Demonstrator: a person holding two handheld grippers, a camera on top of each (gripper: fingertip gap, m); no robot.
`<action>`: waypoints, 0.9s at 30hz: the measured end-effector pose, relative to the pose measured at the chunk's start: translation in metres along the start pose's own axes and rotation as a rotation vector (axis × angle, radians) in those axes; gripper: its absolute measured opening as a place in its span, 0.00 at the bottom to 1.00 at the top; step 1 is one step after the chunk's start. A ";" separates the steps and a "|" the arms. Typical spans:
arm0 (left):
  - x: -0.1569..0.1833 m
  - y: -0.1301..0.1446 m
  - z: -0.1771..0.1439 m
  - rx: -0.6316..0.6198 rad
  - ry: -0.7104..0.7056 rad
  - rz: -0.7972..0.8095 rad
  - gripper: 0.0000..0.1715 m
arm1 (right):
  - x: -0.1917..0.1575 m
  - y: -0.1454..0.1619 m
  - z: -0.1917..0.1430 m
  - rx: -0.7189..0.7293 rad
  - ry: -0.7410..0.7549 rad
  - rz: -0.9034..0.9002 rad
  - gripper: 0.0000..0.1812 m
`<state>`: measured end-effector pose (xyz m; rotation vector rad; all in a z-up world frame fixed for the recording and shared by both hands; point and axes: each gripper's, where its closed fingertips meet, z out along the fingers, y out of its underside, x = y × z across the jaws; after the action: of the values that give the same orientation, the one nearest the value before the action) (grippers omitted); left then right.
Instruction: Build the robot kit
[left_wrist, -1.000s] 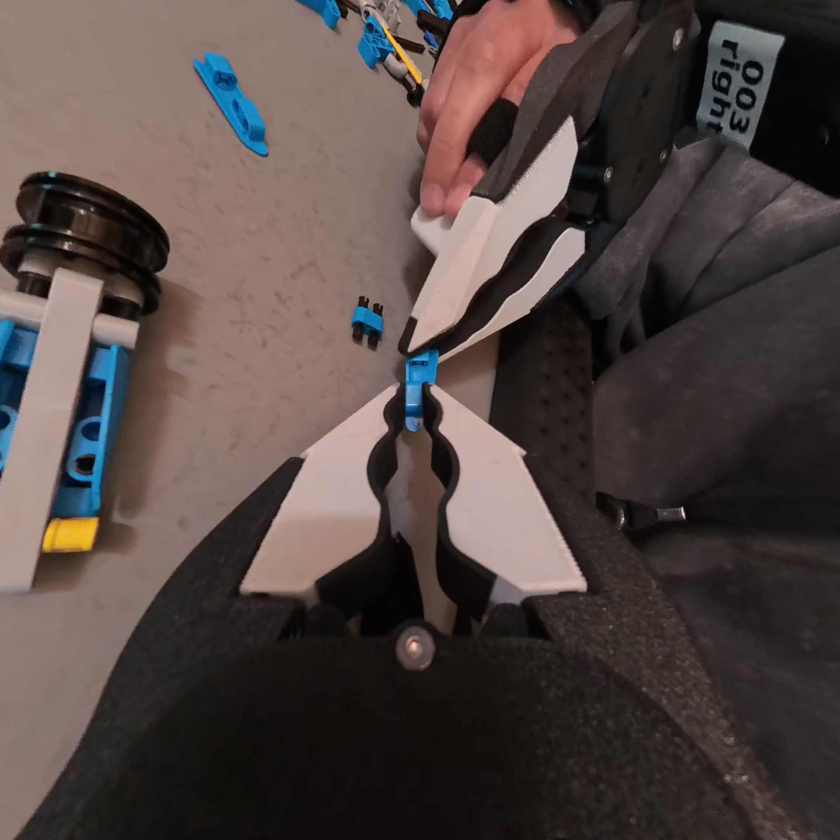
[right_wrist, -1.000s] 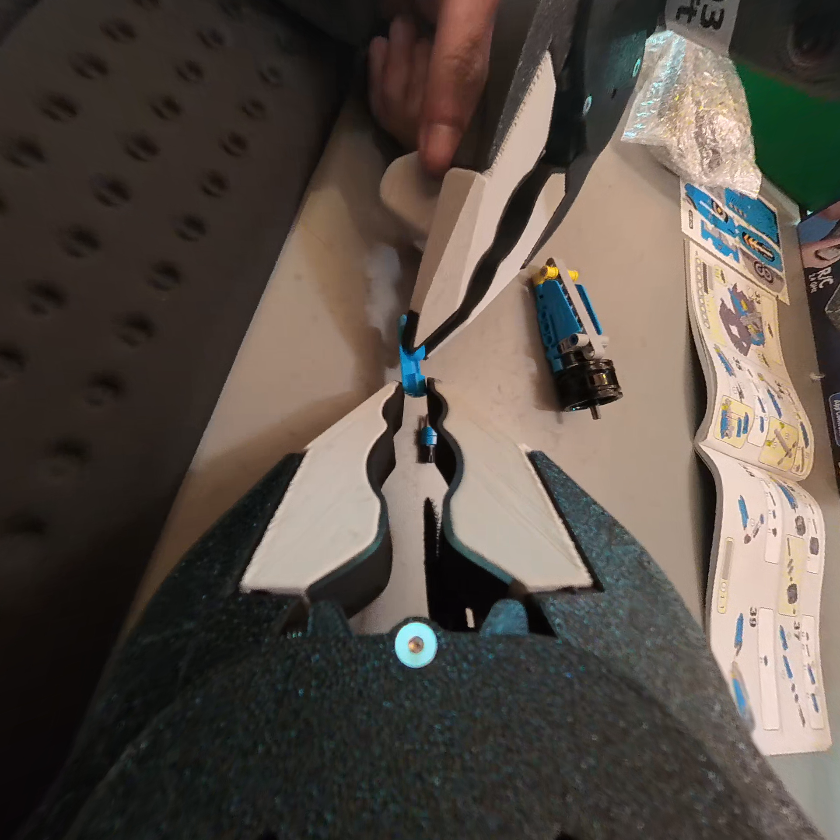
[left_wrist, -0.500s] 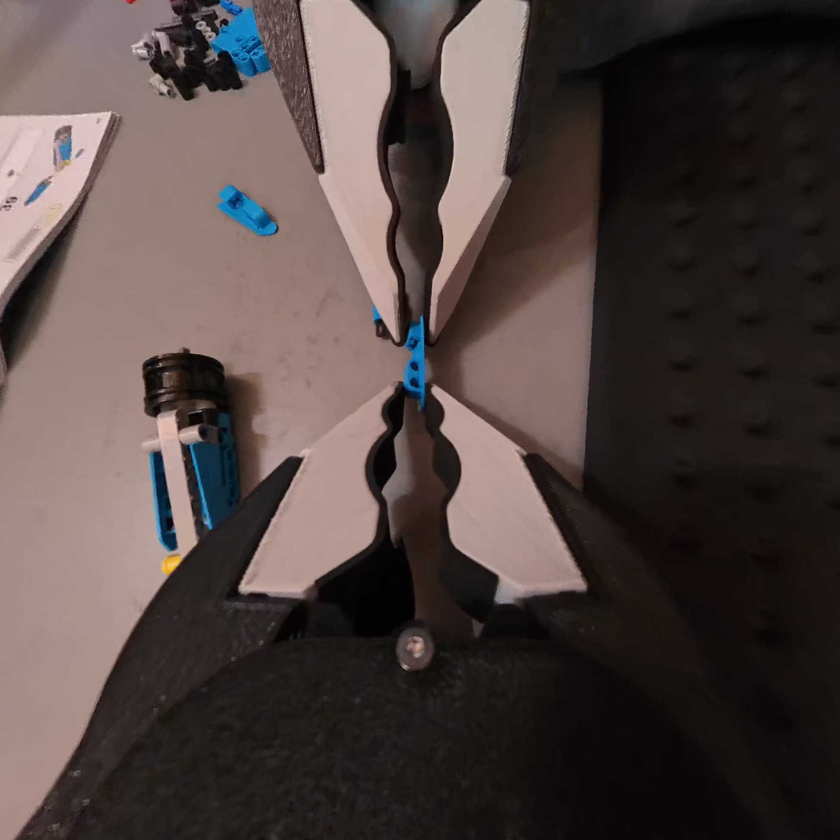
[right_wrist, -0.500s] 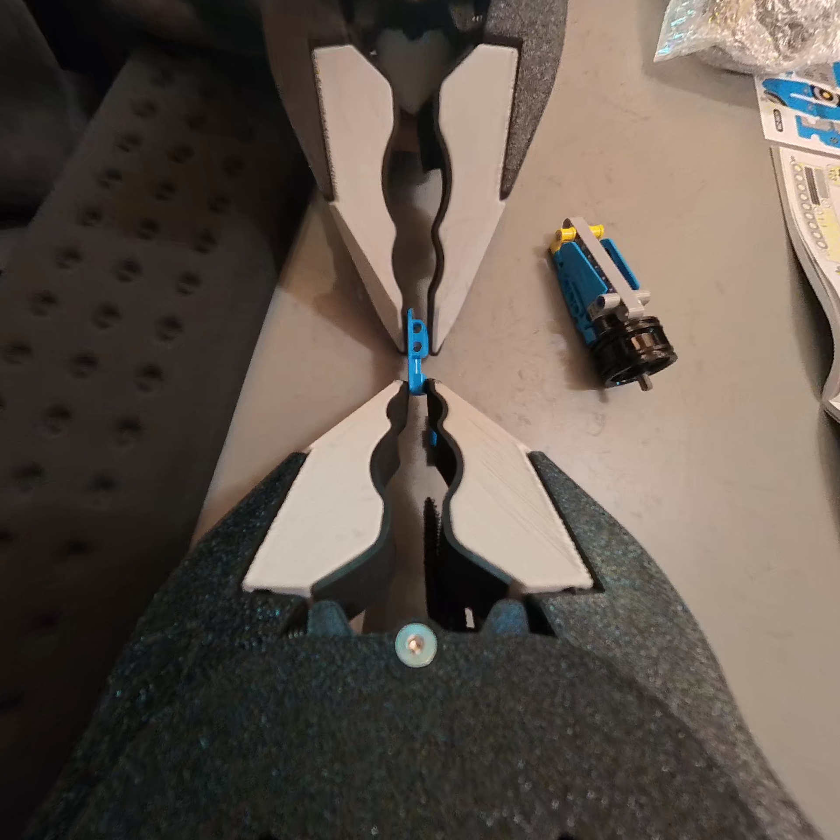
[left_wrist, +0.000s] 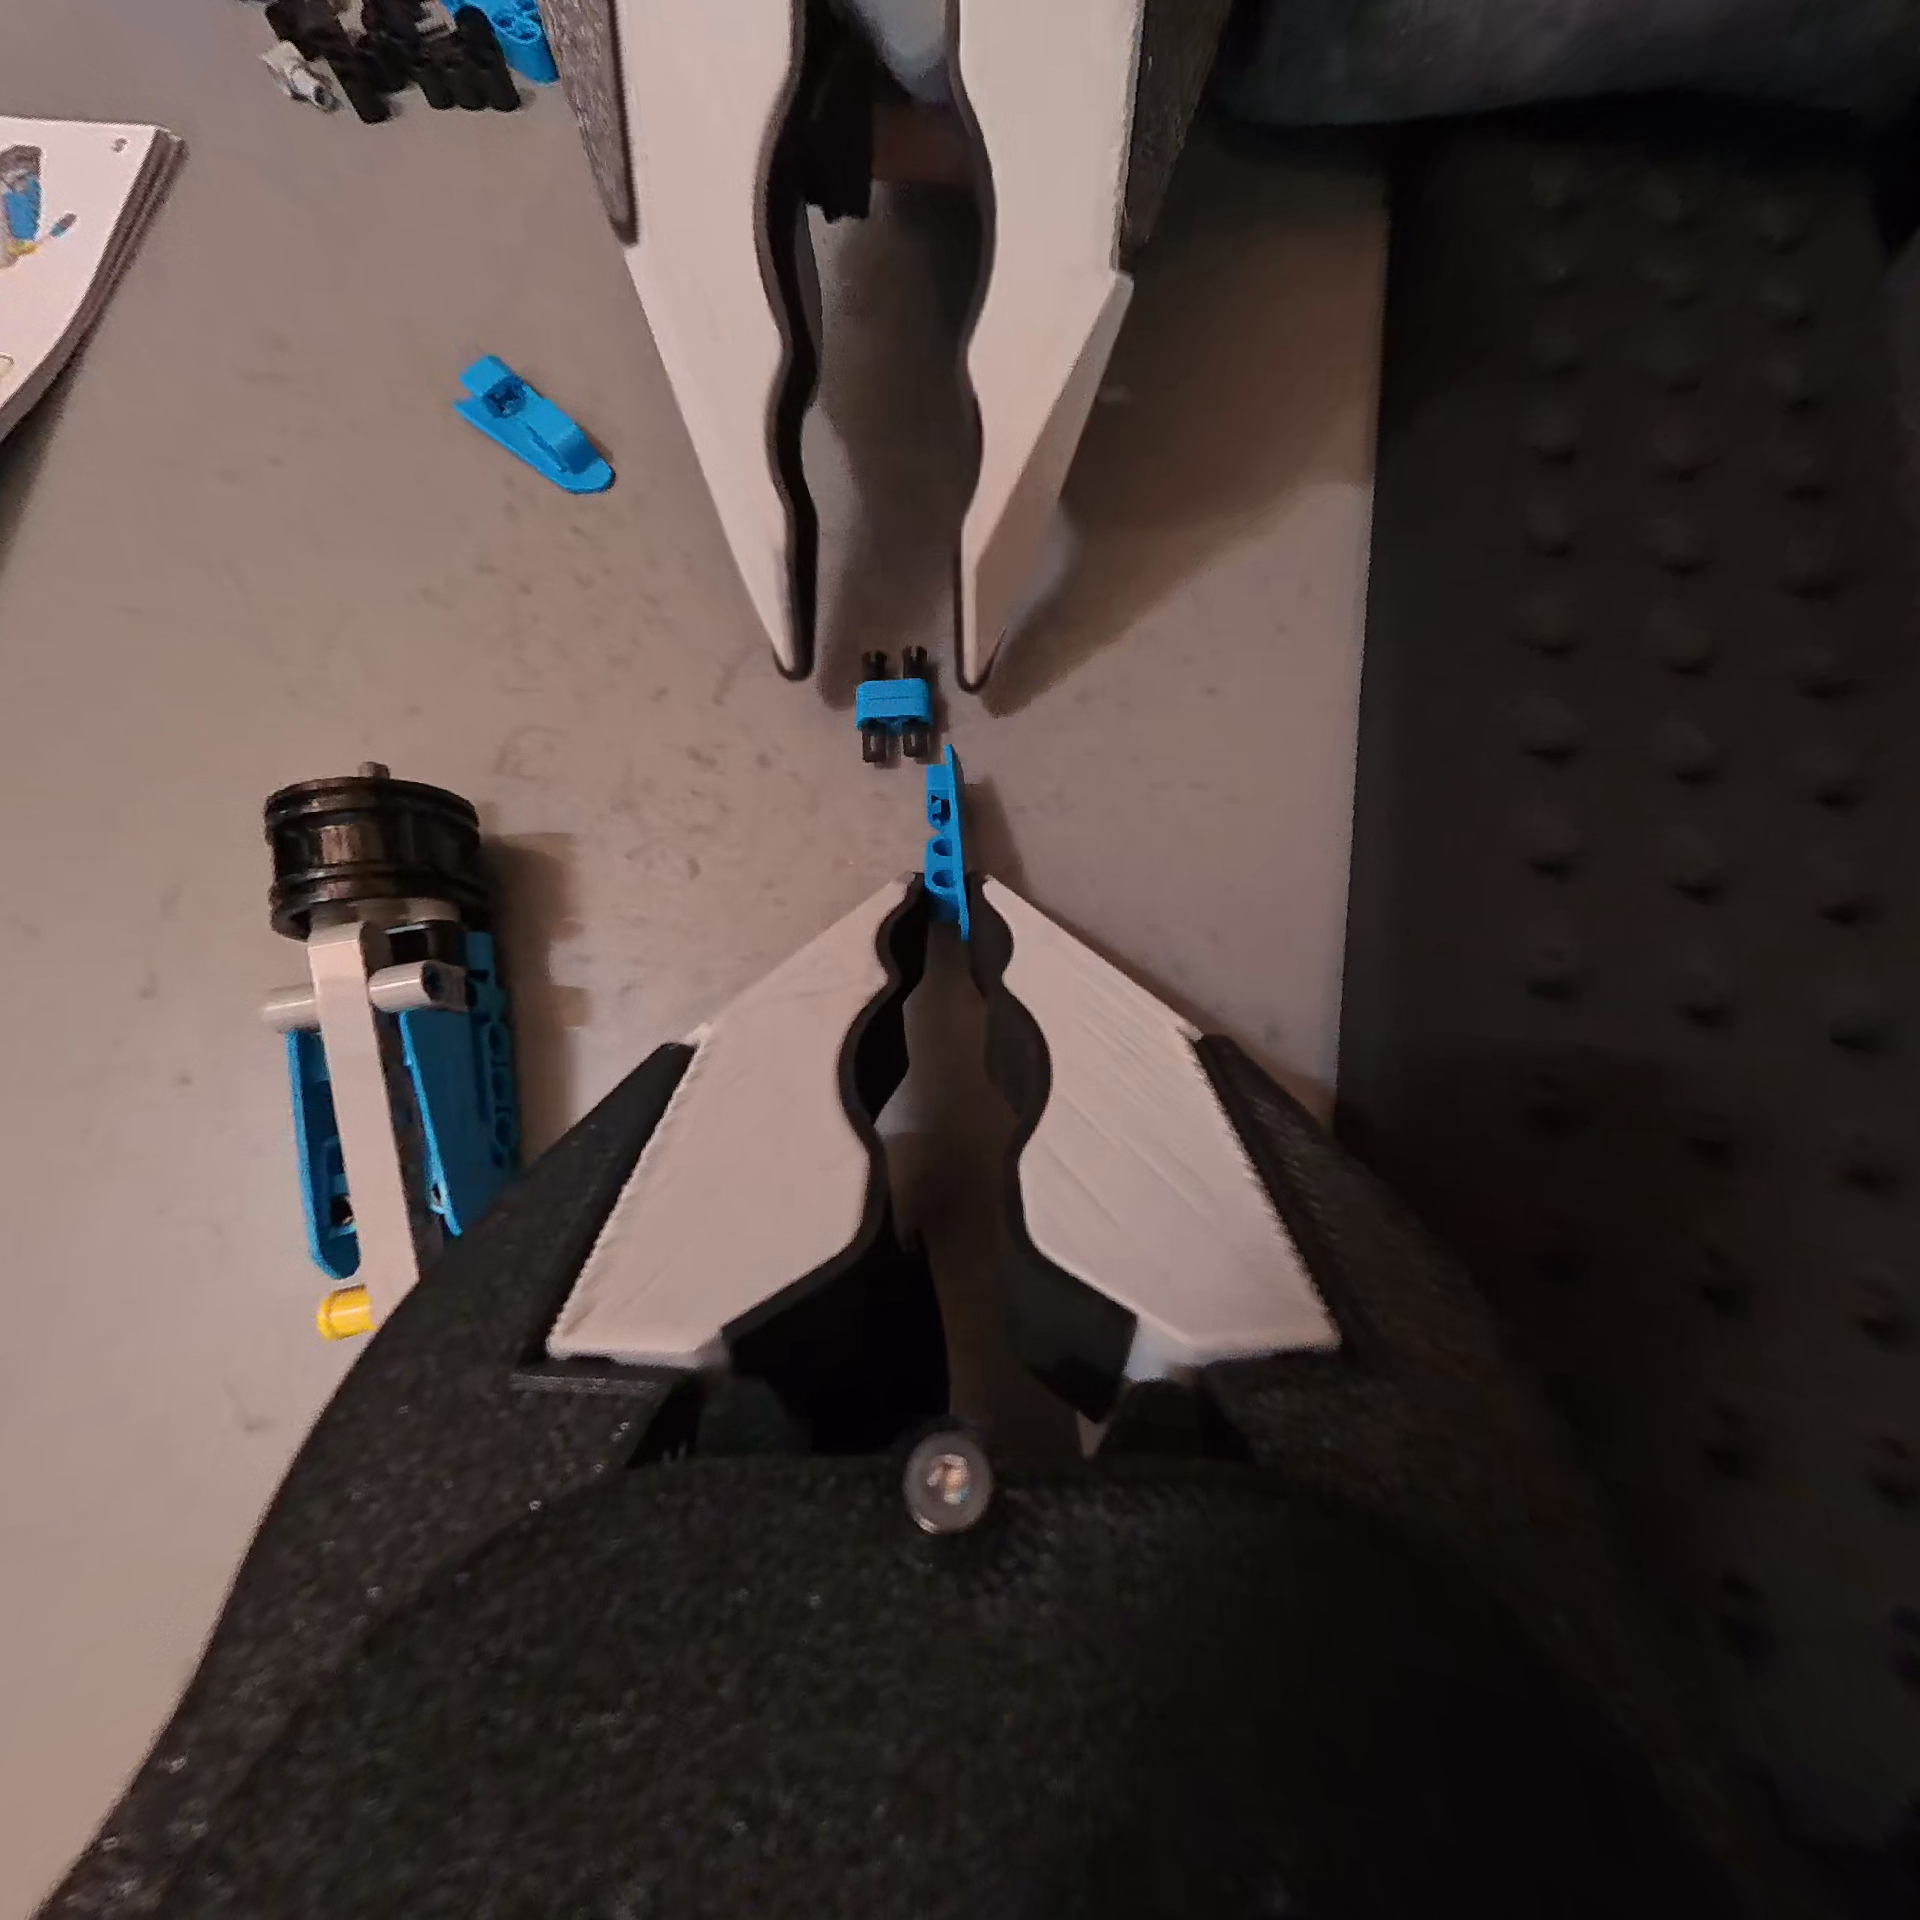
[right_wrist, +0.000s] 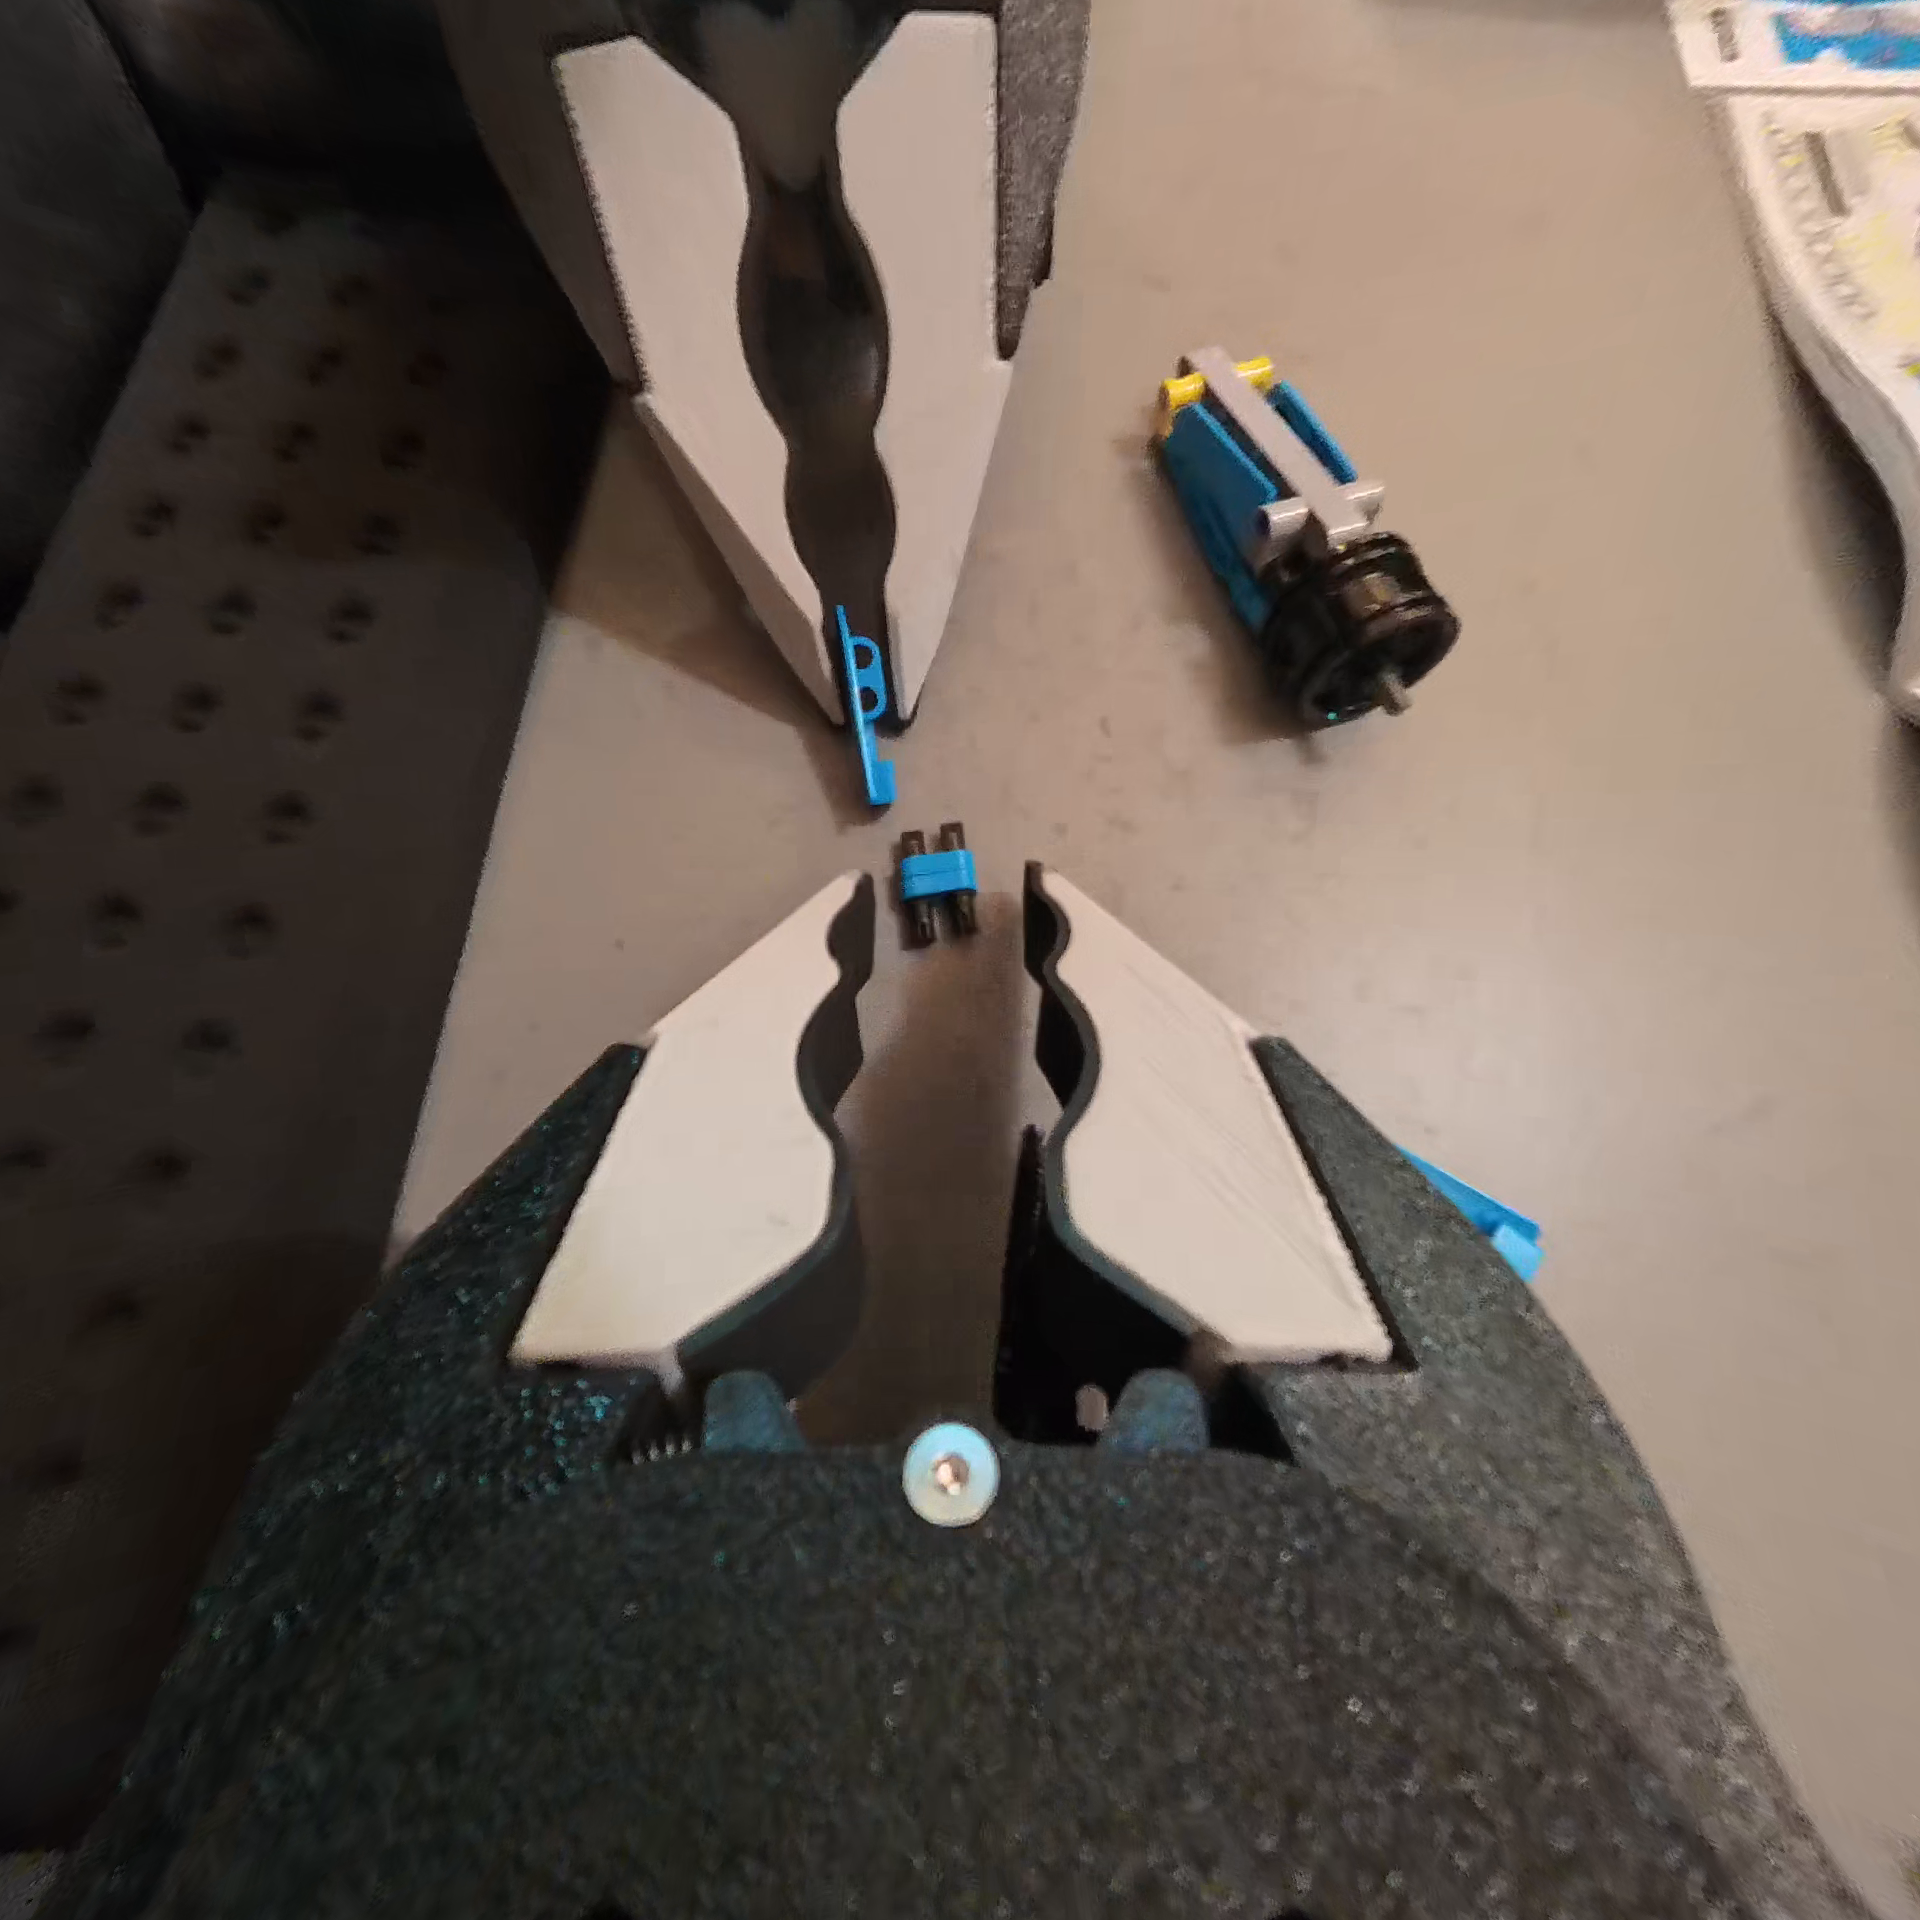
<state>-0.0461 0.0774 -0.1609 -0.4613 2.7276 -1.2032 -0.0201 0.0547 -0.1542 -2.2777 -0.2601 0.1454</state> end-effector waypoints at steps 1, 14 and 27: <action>0.000 0.000 0.000 0.002 -0.001 0.000 0.04 | -0.001 0.001 0.003 -0.012 0.000 -0.012 0.15; 0.002 0.001 0.000 0.000 0.010 0.005 0.04 | -0.010 0.000 0.012 -0.035 -0.060 -0.004 0.08; 0.002 0.000 0.000 0.000 0.043 -0.058 0.04 | -0.010 -0.003 0.015 -0.046 -0.063 -0.025 0.08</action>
<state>-0.0480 0.0770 -0.1610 -0.5241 2.7686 -1.2404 -0.0335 0.0650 -0.1621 -2.3168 -0.3271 0.2005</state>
